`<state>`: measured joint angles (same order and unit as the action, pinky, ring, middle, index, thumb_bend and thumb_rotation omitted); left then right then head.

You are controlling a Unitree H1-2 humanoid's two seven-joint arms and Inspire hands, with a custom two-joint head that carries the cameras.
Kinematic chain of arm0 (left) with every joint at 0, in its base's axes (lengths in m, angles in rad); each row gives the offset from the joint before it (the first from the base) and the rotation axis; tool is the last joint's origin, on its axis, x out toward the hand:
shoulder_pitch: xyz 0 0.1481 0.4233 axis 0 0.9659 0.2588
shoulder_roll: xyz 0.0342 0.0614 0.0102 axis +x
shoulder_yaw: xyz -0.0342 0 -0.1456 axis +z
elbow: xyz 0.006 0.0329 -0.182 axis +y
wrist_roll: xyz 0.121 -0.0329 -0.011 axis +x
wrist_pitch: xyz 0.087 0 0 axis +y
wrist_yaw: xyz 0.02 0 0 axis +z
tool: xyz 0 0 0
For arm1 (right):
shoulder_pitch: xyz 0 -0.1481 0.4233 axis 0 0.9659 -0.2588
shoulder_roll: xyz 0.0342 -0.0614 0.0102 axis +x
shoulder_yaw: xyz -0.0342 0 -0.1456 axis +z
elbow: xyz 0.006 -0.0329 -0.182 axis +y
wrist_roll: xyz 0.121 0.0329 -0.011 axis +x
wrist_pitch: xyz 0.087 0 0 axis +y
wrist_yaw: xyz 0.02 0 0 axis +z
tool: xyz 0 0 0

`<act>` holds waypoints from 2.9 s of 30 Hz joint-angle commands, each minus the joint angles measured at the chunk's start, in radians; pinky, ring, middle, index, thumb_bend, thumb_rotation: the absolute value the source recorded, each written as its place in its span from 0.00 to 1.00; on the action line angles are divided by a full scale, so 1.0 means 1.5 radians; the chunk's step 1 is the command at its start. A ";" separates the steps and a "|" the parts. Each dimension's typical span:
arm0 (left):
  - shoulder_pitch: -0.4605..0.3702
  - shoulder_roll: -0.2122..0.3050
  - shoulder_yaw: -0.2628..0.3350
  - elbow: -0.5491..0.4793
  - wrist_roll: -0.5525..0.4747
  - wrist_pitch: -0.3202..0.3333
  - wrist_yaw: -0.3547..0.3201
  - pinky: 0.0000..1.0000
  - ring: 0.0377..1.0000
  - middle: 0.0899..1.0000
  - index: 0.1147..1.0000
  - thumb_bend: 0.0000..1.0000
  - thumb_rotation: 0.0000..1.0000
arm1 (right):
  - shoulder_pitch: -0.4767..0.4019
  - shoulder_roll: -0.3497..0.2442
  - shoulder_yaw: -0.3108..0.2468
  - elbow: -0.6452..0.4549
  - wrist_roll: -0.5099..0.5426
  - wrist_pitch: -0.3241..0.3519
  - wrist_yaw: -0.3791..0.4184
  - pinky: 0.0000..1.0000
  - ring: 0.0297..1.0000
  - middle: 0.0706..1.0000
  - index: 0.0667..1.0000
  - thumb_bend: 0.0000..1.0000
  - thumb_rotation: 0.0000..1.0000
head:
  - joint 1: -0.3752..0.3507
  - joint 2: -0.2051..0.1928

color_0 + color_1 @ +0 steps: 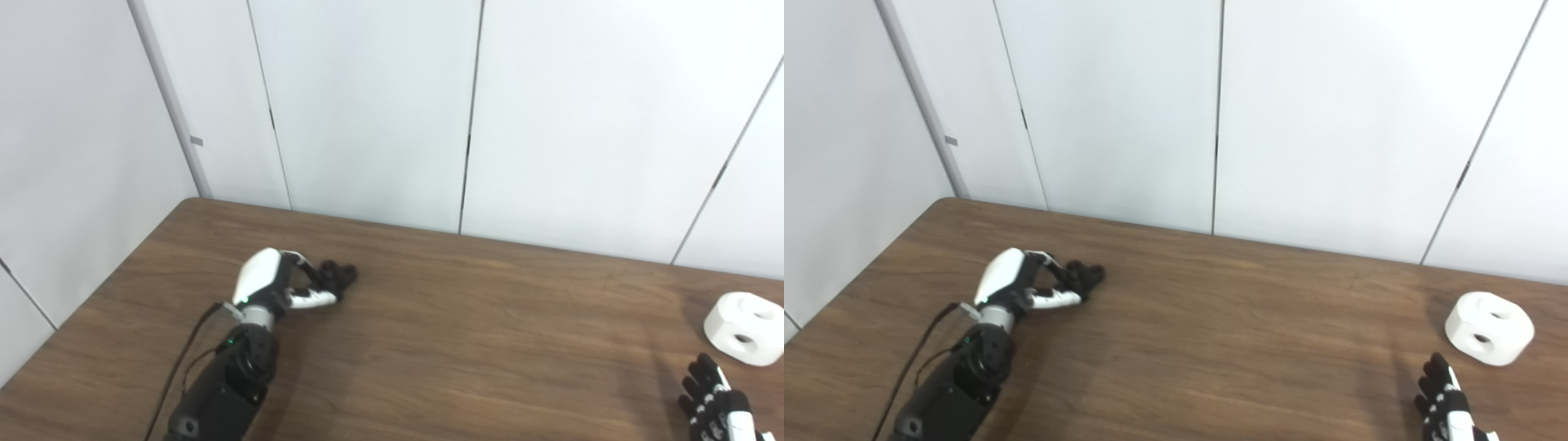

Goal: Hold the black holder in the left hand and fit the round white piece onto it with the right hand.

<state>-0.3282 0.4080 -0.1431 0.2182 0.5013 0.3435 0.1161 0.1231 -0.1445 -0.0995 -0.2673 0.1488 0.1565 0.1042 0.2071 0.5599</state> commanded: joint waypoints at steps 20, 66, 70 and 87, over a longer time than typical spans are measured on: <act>0.072 -0.012 -0.099 -0.194 0.108 -0.029 -0.092 0.96 0.89 0.78 0.42 0.52 0.05 | -0.016 0.025 0.010 -0.013 -0.016 -0.021 -0.017 1.00 1.00 1.00 1.00 0.53 1.00 | -0.086 0.012; 0.223 -0.118 -0.181 -0.296 0.226 -0.156 -0.089 0.93 0.86 0.77 0.42 0.52 0.05 | -0.032 0.018 -0.013 -0.153 -0.105 0.122 -0.085 1.00 0.95 0.94 0.99 0.56 0.99 | -0.235 0.134; 0.225 -0.112 -0.175 -0.293 0.218 -0.165 -0.089 0.91 0.85 0.76 0.42 0.52 0.05 | -0.047 0.007 -0.019 -0.157 -0.143 0.128 -0.096 0.99 0.95 0.93 0.94 0.55 0.83 | -0.267 0.131; 0.231 -0.092 -0.144 -0.283 0.220 -0.205 -0.094 0.90 0.83 0.75 0.42 0.52 0.05 | -0.186 -0.107 -0.028 -0.153 -0.411 0.208 -0.065 0.88 0.91 0.89 0.75 0.79 0.40 | -0.372 0.113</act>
<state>0.0175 0.2504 -0.3686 -0.2045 0.8200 0.0421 -0.0161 -0.1135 -0.2740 -0.1323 -0.4803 -0.4196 0.4716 -0.0046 -0.3420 0.7302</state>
